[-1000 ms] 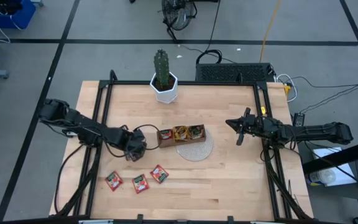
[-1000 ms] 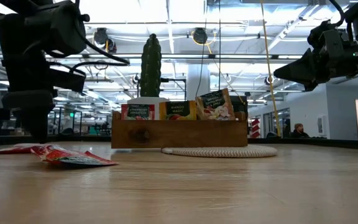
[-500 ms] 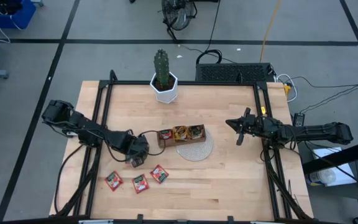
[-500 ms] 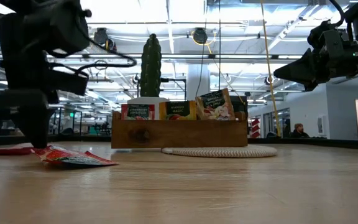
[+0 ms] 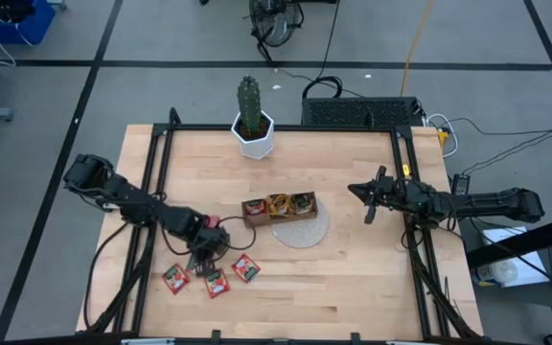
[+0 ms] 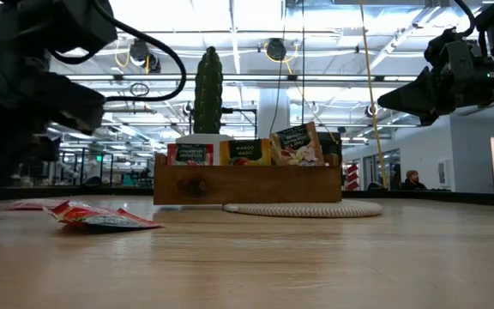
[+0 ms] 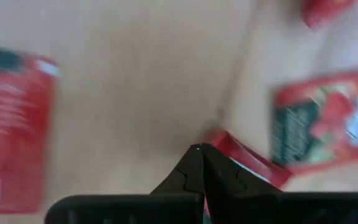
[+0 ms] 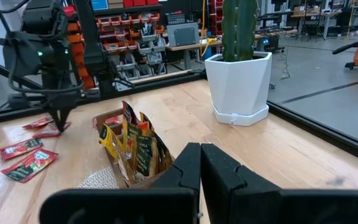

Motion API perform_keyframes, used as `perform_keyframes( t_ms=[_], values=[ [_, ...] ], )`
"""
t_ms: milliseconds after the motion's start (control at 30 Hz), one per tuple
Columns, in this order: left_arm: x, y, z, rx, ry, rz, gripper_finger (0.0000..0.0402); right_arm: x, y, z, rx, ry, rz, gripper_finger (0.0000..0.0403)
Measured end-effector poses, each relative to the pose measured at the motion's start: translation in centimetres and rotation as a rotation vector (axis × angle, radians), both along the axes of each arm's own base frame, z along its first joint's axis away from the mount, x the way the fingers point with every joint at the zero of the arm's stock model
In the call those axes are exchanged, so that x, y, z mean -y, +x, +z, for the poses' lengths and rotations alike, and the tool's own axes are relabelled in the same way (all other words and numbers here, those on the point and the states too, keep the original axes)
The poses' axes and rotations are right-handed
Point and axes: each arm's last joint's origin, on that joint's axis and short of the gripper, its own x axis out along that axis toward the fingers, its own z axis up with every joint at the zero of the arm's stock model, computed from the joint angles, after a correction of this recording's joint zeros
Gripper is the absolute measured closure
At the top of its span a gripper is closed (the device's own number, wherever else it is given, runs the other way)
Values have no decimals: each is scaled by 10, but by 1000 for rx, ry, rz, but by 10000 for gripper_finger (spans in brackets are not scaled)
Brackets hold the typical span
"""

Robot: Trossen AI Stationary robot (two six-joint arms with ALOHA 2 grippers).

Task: Pick & Place Tea
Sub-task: Put the red tea bag into the left section of the wooden organizer

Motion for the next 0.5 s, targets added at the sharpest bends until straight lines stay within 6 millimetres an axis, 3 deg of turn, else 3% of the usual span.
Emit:
perform_keyframes(
  t_ms=[233,500],
  values=[
    [20,-4,3,-49,-197,-51,398,0,0,0,0,0,0,403],
    [44,-15,3,-53,-126,52,371,0,0,0,0,0,0,403]
  ],
)
